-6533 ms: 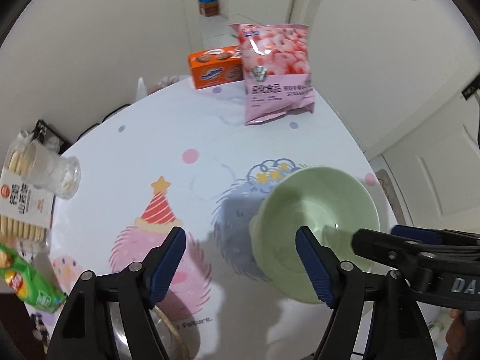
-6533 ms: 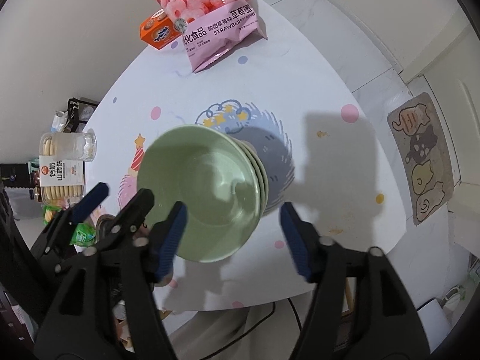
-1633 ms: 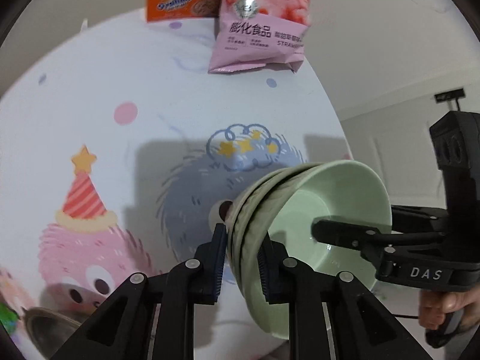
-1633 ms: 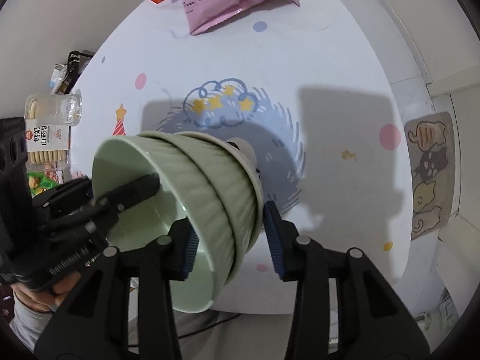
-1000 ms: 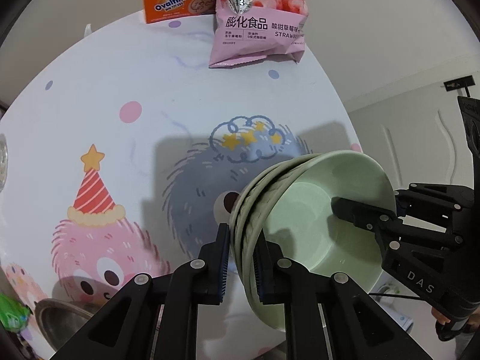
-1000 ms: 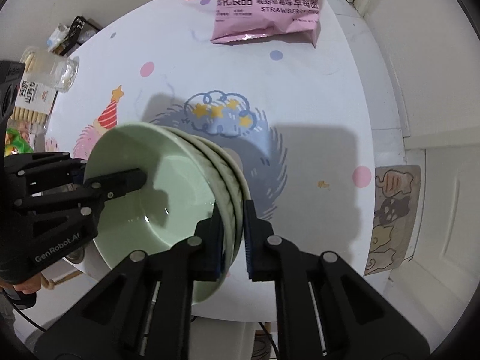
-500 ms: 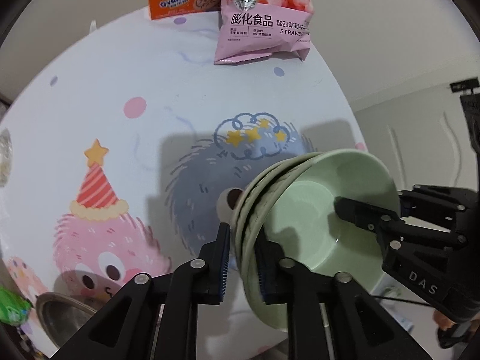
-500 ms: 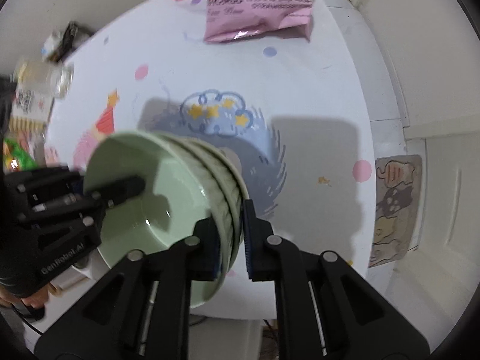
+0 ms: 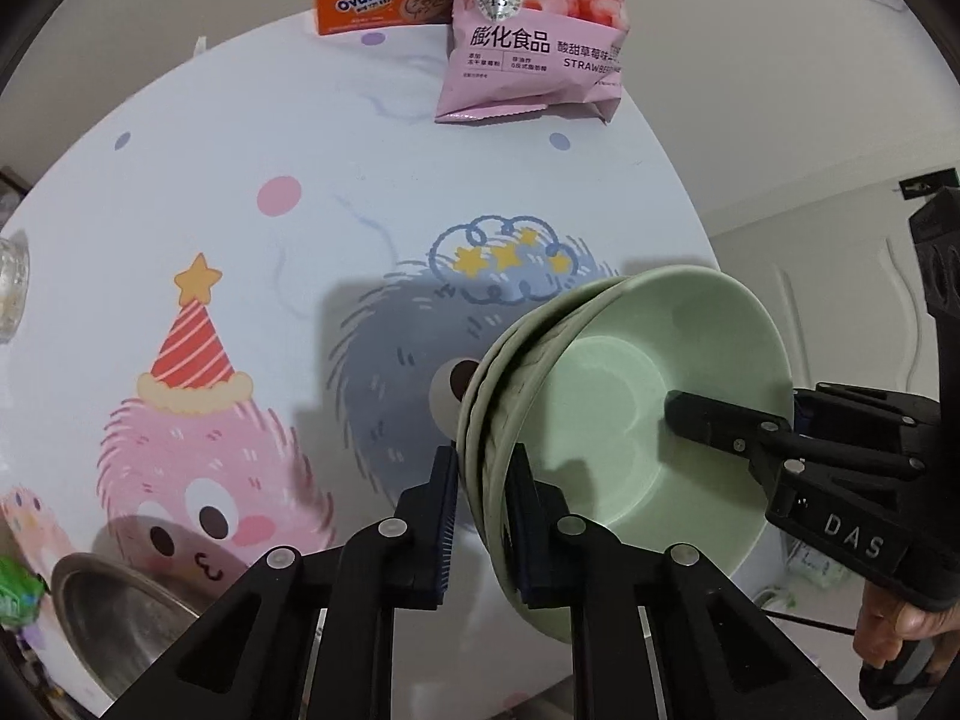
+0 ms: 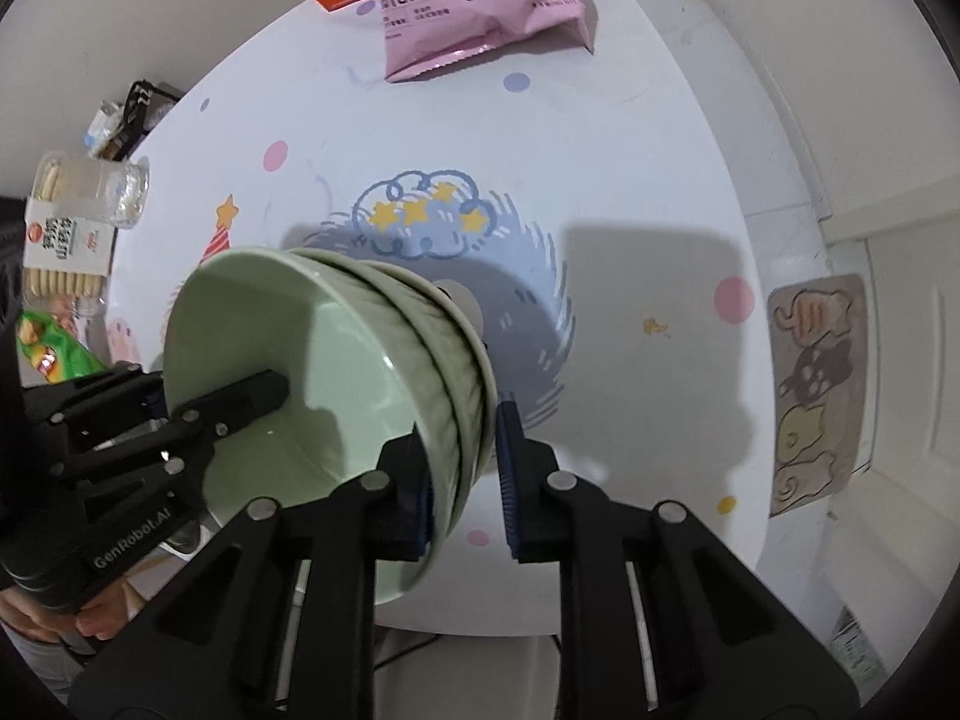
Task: Organize plates and bowls
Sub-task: 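Hold the stacked bowls tilted with both grippers above the table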
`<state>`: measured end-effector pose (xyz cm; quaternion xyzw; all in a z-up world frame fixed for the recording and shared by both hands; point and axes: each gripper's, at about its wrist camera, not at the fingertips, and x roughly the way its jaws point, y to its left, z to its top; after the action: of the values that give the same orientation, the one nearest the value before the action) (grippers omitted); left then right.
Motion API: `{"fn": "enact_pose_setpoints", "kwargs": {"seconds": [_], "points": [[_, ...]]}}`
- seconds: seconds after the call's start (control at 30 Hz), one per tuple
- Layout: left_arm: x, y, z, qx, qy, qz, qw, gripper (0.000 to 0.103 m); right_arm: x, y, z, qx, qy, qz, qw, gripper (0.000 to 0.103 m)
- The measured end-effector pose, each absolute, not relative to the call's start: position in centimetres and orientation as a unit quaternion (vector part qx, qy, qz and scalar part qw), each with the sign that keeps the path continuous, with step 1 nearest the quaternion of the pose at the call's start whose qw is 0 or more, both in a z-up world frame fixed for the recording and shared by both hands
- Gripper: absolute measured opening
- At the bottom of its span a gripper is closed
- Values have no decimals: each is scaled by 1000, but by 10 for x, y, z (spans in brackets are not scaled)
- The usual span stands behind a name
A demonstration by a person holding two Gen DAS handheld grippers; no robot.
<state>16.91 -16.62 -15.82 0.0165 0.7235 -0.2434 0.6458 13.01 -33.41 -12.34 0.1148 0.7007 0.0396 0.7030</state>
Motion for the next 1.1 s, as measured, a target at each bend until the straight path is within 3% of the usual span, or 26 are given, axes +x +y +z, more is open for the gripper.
{"fn": "enact_pose_setpoints", "kwargs": {"seconds": [0.13,1.1], "points": [[168,-166,-156,14,721,-236,652,13,132,-330,-120,100,699,44,707,15],[167,-125,-138,3,723,-202,661,12,136,-303,-117,109,701,83,699,16]]}}
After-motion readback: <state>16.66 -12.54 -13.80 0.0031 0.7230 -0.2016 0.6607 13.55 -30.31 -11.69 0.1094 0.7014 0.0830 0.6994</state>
